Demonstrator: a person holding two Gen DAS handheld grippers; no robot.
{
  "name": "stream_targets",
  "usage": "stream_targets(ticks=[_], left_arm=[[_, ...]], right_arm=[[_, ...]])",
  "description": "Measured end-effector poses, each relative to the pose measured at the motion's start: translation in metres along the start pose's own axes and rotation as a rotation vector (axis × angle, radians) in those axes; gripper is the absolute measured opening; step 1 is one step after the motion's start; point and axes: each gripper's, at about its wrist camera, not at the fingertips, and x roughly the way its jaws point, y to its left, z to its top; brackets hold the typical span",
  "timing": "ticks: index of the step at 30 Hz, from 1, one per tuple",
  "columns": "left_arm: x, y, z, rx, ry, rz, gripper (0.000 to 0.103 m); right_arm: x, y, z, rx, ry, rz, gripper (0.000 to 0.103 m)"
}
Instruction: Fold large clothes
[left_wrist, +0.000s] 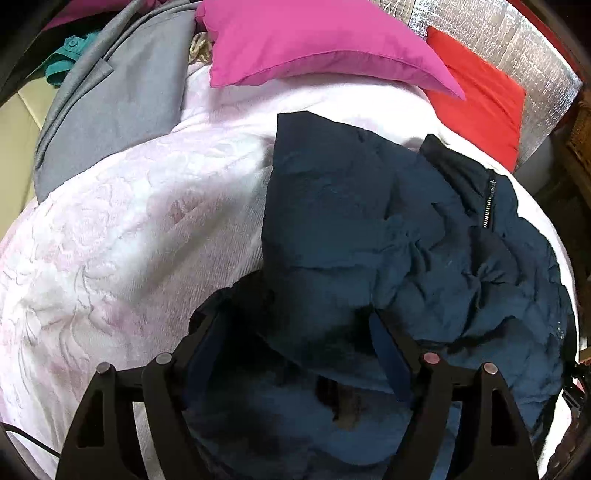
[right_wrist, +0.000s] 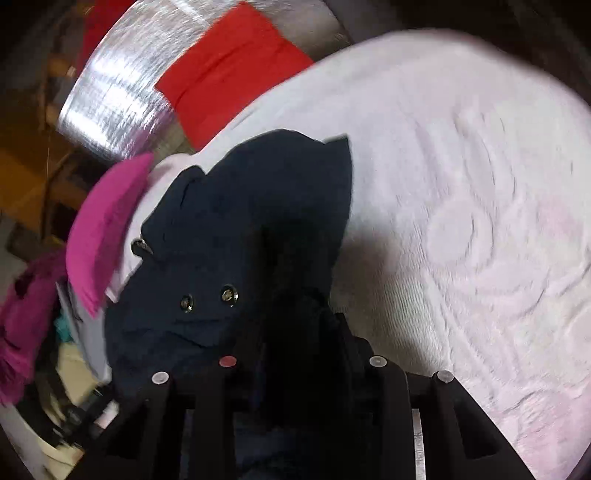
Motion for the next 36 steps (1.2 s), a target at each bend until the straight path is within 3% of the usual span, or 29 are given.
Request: stream_targets(ticks=[3,6,10,13,18,20,22,24,27,36], left_arm=[[-0.017,0.002,-0.003,-0.013,-0.025,-0.04,0.08],[-0.043,-0.003,-0.006,0.009,-0.103,-0.075,0.08],[-0.064,-0.02,-0.016,0.071,-0.19,-0.111,0.08],[-0.055,-0.039,-0.021,0.116,-0.163,-0.118,0.08],[-0.022,-0.062,-0.03,0.171,-0.084,-0.055,0.08],[-0.002,-0.067,-0.035,0.194,-0.036,0.005,0.082],[0.004,-0.068,-0.037,0.208,-0.041,0.033,0.088],[0.001,-0.07,-0.037,0.223,-0.036,0.036,0.088],[-0.018,-0.072,-0.041,0.259,-0.085,0.03,0.088],[-0.093,-0.076,-0.068,0.382,-0.297,0.102,0.088]], right_arm=[[-0.019,0.006,0.0,-0.01,-0.035,-0.019,0.037],[-0.046,0.013,-0.006,-0.063,-0.147,-0.075,0.038],[-0.073,0.026,-0.016,-0.112,-0.255,-0.037,0.042],[-0.059,0.043,-0.027,-0.161,-0.184,0.03,0.042],[-0.022,0.068,-0.046,-0.217,-0.085,0.053,0.042],[-0.004,0.07,-0.051,-0.218,-0.03,0.031,0.042],[0.013,0.06,-0.055,-0.201,0.032,-0.001,0.041],[0.015,0.06,-0.054,-0.208,0.034,-0.004,0.041],[0.005,0.063,-0.052,-0.214,0.031,0.004,0.041],[-0.047,0.065,-0.061,-0.224,-0.051,0.087,0.041]])
